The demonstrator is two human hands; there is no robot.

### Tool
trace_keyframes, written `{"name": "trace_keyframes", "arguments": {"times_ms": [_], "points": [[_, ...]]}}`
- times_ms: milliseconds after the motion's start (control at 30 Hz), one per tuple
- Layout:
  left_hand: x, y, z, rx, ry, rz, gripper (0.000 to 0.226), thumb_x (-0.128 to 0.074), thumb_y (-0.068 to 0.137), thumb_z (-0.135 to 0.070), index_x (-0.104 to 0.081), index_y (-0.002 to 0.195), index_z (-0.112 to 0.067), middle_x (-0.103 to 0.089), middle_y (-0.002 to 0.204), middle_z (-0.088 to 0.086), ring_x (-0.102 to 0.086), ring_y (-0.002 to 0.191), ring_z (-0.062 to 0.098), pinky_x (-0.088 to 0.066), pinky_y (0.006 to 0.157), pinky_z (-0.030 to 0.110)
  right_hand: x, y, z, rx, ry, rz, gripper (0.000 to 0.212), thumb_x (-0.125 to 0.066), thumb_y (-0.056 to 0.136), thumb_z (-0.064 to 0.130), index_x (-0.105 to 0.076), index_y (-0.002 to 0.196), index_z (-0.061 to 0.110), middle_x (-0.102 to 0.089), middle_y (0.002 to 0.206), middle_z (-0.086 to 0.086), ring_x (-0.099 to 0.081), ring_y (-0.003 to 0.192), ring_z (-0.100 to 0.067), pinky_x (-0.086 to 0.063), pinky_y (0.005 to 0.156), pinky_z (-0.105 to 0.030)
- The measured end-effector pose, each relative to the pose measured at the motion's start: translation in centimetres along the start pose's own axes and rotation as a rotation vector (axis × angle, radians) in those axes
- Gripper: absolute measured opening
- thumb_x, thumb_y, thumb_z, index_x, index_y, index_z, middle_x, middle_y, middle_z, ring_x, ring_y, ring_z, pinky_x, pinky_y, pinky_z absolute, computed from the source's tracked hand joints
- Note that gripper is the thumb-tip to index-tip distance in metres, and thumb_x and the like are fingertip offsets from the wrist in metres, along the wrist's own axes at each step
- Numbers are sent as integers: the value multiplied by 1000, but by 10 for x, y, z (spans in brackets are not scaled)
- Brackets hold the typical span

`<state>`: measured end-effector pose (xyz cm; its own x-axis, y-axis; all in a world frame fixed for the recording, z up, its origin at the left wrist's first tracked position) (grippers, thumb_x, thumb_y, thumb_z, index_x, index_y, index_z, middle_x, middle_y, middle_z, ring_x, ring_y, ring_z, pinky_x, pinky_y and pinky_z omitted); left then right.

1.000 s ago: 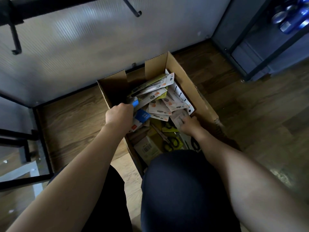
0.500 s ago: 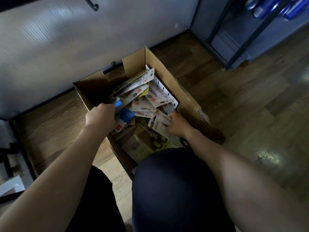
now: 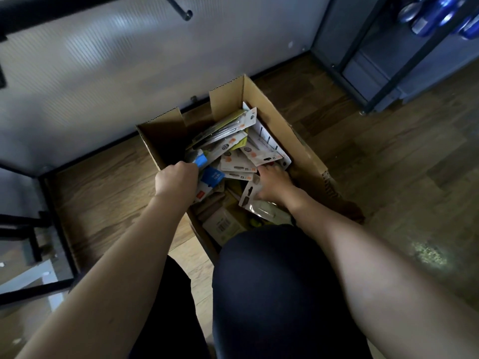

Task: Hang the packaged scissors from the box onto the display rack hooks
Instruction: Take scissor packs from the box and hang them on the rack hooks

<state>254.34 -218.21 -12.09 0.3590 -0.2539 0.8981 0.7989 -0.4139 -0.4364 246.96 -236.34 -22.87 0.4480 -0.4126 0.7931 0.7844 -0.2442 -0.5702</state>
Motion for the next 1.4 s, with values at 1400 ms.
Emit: {"name": "trace_keyframes", "arguments": {"times_ms": [1400], "points": [[557, -428, 46, 91, -954, -622, 34, -49, 91, -7, -57, 123, -17, -68, 84, 12, -60, 75, 35, -43, 60, 31, 555, -515, 197, 401, 347, -756, 25, -61, 90, 23, -58, 74, 5, -51, 79, -4, -49, 70, -20, -32, 61, -29]]}}
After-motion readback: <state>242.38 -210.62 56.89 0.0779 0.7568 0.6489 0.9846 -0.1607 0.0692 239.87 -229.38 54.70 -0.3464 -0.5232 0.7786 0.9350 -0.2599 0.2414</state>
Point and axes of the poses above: each hand's wrist, its own y-axis towards the middle knuckle, its own x-axis out of the back of the hand, z = x × y, the point moved 7 cm from there along y, towards the middle knuckle
